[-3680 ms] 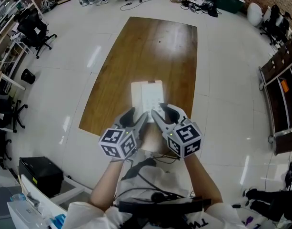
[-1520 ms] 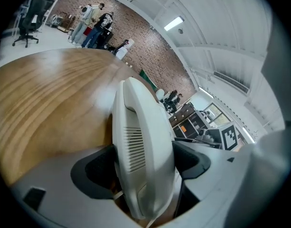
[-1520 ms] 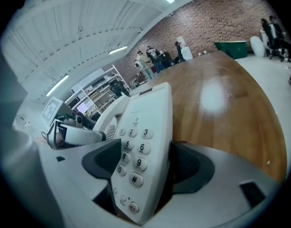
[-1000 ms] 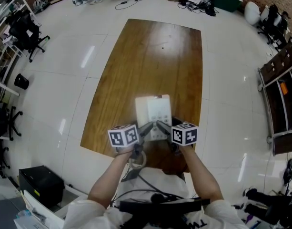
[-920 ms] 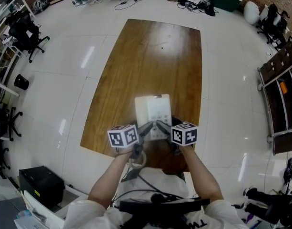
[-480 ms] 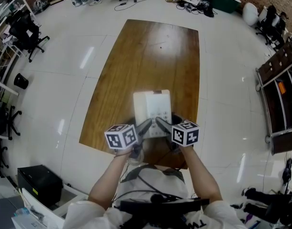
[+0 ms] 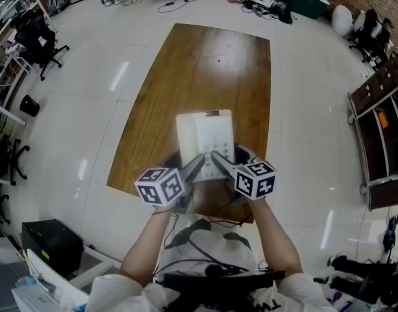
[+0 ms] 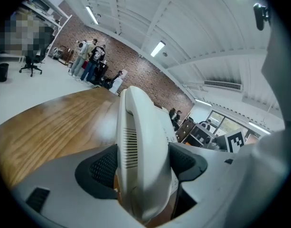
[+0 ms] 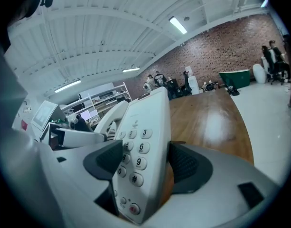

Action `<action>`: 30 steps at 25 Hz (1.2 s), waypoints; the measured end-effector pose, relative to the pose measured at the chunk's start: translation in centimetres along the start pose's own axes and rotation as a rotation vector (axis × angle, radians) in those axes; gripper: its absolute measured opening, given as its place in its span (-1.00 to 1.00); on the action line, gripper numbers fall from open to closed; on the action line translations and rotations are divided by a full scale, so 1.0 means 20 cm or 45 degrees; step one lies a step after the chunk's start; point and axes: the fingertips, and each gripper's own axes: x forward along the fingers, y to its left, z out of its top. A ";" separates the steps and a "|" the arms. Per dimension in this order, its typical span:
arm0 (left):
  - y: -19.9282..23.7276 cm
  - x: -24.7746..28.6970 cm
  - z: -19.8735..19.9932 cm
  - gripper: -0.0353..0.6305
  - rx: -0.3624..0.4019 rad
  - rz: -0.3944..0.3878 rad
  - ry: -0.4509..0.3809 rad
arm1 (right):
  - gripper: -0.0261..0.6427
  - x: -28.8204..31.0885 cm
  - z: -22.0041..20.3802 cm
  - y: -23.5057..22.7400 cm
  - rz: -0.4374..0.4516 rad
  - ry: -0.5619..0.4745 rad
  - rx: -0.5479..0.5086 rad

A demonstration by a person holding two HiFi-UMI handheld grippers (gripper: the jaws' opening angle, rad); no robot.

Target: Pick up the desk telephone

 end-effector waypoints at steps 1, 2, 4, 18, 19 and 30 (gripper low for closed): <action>-0.02 -0.02 0.02 0.09 0.009 -0.003 -0.017 | 0.03 -0.02 0.03 0.02 0.003 -0.016 -0.012; -0.04 -0.03 0.05 0.09 0.018 -0.006 -0.035 | 0.03 -0.03 0.05 0.03 0.006 -0.034 -0.023; -0.08 -0.06 0.10 0.08 0.036 -0.013 -0.072 | 0.03 -0.07 0.10 0.06 0.011 -0.071 -0.041; -0.43 -0.30 0.35 0.08 0.137 -0.080 -0.297 | 0.03 -0.39 0.42 0.28 0.025 -0.292 -0.189; -0.46 -0.32 0.37 0.08 0.151 -0.087 -0.309 | 0.03 -0.41 0.43 0.29 0.026 -0.308 -0.196; -0.73 -0.51 0.52 0.08 0.270 -0.133 -0.444 | 0.03 -0.66 0.63 0.45 0.071 -0.471 -0.302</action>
